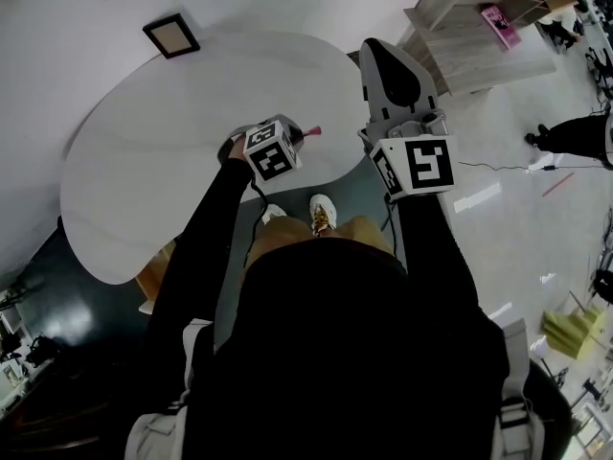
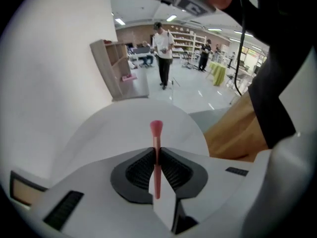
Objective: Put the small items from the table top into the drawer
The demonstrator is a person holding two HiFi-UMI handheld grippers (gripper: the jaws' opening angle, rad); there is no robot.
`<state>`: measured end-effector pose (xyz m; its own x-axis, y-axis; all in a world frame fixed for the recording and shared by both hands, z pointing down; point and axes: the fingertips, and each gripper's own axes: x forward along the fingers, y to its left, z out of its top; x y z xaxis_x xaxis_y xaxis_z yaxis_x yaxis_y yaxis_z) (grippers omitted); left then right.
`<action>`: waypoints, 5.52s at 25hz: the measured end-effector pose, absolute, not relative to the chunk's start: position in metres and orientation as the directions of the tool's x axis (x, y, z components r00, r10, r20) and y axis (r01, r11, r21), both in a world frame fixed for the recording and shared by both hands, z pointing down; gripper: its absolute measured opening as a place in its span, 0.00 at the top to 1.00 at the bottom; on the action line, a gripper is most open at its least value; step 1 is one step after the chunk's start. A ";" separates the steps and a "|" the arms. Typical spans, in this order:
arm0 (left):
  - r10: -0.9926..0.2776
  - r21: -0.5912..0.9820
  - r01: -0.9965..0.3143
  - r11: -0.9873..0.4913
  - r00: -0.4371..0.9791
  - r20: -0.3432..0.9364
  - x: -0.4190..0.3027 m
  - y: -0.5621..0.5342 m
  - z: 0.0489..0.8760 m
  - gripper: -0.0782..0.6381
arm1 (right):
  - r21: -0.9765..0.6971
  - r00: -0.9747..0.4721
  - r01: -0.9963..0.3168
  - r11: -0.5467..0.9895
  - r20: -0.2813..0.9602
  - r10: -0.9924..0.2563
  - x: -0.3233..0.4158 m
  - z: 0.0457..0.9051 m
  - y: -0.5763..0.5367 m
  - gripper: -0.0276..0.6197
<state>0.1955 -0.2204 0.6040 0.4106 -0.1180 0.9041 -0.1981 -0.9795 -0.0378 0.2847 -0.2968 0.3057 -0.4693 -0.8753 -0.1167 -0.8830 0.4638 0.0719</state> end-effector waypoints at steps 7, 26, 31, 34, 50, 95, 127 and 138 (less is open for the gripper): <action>-0.538 -0.185 -0.560 -0.808 0.571 0.620 0.184 -0.283 0.484 0.81 | 0.094 -0.518 -0.856 0.509 -0.161 -0.840 0.262 0.288 -0.301 0.91; -0.876 -0.099 -0.876 -0.473 0.479 -0.053 0.143 -0.296 0.278 0.81 | 0.115 -0.564 -0.825 0.553 -0.186 -0.804 0.237 0.271 -0.304 0.91; -0.882 -0.107 -0.883 -0.457 0.466 -0.073 0.139 -0.292 0.276 0.81 | 0.113 -0.571 -0.821 0.559 -0.176 -0.802 0.236 0.276 -0.300 0.91; -0.900 -0.106 -0.900 -0.423 0.430 -0.066 0.126 -0.289 0.279 0.81 | 0.096 -0.580 -0.814 0.572 -0.165 -0.798 0.233 0.281 -0.301 0.91; -0.999 -0.130 -0.991 0.033 -0.030 -0.026 -0.112 -0.193 0.288 0.81 | 0.094 -0.861 -0.506 0.857 -0.110 -0.496 -0.007 0.293 -0.255 0.91; -0.621 0.075 -0.671 0.738 -0.631 0.465 -0.408 0.171 0.533 0.81 | 0.073 -0.970 0.234 0.969 -0.042 0.238 -0.368 0.330 0.027 0.91; -0.507 0.252 -0.541 0.802 -0.394 0.766 -0.386 0.192 0.678 0.81 | 0.100 -0.983 0.184 0.978 0.009 0.184 -0.352 0.342 0.012 0.91; -0.507 0.242 -0.558 0.794 -0.387 0.770 -0.383 0.193 0.679 0.73 | 0.102 -0.984 0.179 0.979 -0.001 0.180 -0.347 0.340 0.013 0.91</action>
<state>-0.3829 0.1931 0.6788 -0.3872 -0.5068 0.7702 -0.5578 0.7939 0.2420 -0.3474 0.0128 0.3403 -0.9837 0.1801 -0.0006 0.1791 0.9785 0.1021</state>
